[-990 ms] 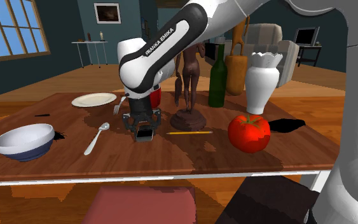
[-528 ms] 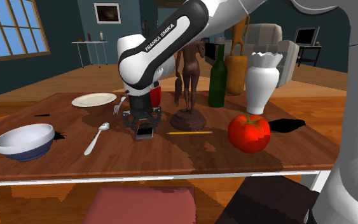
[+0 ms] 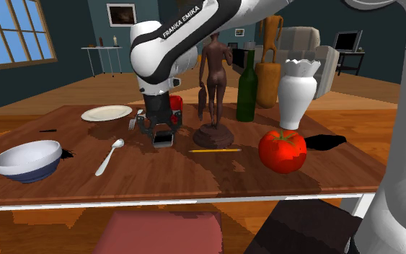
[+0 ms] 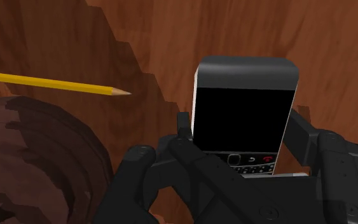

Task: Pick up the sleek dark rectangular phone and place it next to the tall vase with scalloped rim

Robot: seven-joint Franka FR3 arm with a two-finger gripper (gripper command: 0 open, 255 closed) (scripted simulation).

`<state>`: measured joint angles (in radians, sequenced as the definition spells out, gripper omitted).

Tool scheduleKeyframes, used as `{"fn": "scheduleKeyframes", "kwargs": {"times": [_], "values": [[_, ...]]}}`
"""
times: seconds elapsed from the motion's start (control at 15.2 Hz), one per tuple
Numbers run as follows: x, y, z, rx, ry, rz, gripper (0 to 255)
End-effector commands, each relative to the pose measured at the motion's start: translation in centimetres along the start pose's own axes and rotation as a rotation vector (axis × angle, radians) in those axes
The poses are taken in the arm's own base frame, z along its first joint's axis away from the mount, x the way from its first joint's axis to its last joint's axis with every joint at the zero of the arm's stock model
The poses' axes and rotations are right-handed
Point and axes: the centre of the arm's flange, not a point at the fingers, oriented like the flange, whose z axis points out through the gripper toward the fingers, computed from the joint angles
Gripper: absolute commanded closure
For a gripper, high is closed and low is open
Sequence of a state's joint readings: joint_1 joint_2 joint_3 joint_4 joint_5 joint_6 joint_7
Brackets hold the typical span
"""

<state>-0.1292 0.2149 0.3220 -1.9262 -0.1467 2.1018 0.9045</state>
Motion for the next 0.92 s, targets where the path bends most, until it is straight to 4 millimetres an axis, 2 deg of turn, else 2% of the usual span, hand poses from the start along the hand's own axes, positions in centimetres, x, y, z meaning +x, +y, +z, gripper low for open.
{"fn": "scheduleKeyframes", "kwargs": {"times": [0.0,0.86], "values": [[0.0,0.1,-1.2,0.0,0.0,0.0,255],[0.2,0.5,-8.0,0.0,0.0,0.0,255]]}}
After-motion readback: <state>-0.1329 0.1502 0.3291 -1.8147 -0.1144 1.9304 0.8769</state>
